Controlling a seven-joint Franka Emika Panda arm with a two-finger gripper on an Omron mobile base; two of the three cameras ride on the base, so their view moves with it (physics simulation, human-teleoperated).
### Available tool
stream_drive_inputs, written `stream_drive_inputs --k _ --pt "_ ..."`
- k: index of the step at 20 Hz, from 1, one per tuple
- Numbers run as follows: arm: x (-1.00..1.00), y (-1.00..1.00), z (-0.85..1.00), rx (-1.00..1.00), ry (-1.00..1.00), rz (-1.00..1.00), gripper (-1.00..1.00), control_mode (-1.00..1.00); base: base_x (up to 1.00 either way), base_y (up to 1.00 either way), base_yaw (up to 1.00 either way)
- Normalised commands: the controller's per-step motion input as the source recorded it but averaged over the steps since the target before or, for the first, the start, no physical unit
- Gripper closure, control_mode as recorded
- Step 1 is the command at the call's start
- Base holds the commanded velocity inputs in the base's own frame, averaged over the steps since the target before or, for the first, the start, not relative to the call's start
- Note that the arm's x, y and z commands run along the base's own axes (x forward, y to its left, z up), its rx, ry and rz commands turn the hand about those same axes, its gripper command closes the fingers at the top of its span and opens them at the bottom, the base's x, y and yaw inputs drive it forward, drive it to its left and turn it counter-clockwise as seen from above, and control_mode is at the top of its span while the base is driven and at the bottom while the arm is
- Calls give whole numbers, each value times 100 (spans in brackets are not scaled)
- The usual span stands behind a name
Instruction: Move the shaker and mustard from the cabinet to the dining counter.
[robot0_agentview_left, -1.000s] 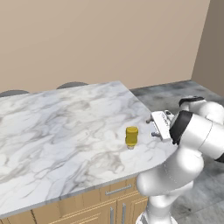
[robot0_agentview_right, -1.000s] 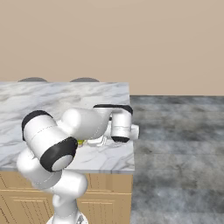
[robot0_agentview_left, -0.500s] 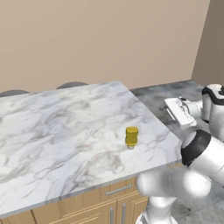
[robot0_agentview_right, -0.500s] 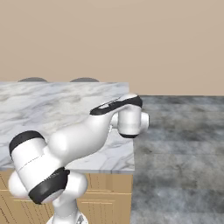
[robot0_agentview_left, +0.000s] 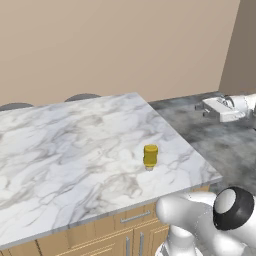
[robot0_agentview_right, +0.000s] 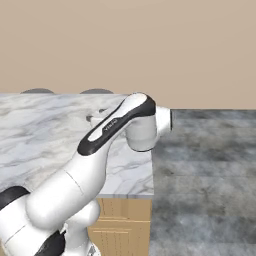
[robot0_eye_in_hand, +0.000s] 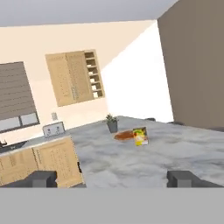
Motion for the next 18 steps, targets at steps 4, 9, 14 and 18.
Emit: stream_drive_inputs --k 4,9,14,18 --pt "-51 21 86 -16 50 -37 -100 -100 0 0 0" --pt "-41 24 78 -16 51 -41 -100 -100 0 0 0" --pt "-25 49 42 -23 41 -43 -100 -100 0 0 0" --pt "-4 57 3 -20 21 -38 -100 -100 0 0 0"
